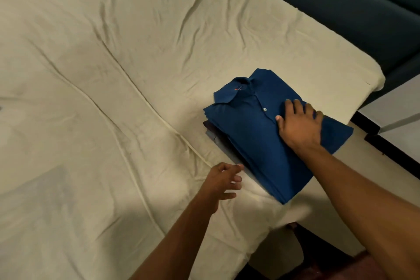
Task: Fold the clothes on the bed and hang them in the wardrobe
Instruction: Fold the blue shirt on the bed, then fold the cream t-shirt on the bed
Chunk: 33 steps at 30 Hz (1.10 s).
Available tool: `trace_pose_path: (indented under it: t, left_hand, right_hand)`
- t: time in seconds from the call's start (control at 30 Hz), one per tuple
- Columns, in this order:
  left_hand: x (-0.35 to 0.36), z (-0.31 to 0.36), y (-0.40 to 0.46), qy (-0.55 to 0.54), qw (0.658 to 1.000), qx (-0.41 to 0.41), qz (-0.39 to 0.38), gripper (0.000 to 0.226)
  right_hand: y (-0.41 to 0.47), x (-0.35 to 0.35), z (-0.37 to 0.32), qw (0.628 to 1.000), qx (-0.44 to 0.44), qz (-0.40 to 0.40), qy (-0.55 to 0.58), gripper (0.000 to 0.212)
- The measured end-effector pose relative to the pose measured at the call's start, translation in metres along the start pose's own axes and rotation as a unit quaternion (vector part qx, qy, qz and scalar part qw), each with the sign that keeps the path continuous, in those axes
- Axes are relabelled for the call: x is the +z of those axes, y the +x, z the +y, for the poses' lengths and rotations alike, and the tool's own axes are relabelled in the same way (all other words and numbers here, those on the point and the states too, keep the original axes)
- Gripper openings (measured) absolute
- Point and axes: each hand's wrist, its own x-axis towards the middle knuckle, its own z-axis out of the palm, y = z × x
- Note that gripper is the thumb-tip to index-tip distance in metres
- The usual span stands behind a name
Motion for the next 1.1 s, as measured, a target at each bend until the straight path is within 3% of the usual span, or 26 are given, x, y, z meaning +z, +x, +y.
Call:
trace_pose_path:
  t: [0.2, 0.47, 0.77, 0.93, 1.0, 1.1]
  left_hand:
    - [-0.091, -0.027, -0.047, -0.062, 0.993, 0.031, 0.100, 0.029]
    - [-0.249, -0.089, -0.148, -0.136, 0.960, 0.080, 0.229, 0.019]
    - [-0.430, -0.190, -0.250, -0.226, 0.878, 0.115, 0.405, 0.008]
    - [-0.479, -0.240, -0.280, -0.106, 0.786, 0.110, 0.599, 0.006]
    - [-0.489, -0.248, -0.280, -0.072, 0.758, 0.107, 0.639, 0.010]
    - [-0.496, -0.251, -0.270, -0.045, 0.797, 0.075, 0.597, 0.034]
  right_hand:
    - [-0.052, -0.019, -0.115, 0.993, -0.113, -0.008, 0.009, 0.059]
    - [-0.176, -0.033, -0.313, 0.951, -0.302, -0.044, 0.049, 0.055]
    - [-0.320, -0.063, -0.514, 0.870, -0.471, -0.113, 0.092, 0.064]
    - [-0.375, -0.071, -0.583, 0.851, -0.456, -0.211, 0.152, 0.055]
    - [-0.390, -0.072, -0.605, 0.839, -0.432, -0.265, 0.199, 0.055]
    - [-0.406, -0.071, -0.628, 0.829, -0.401, -0.321, 0.220, 0.050]
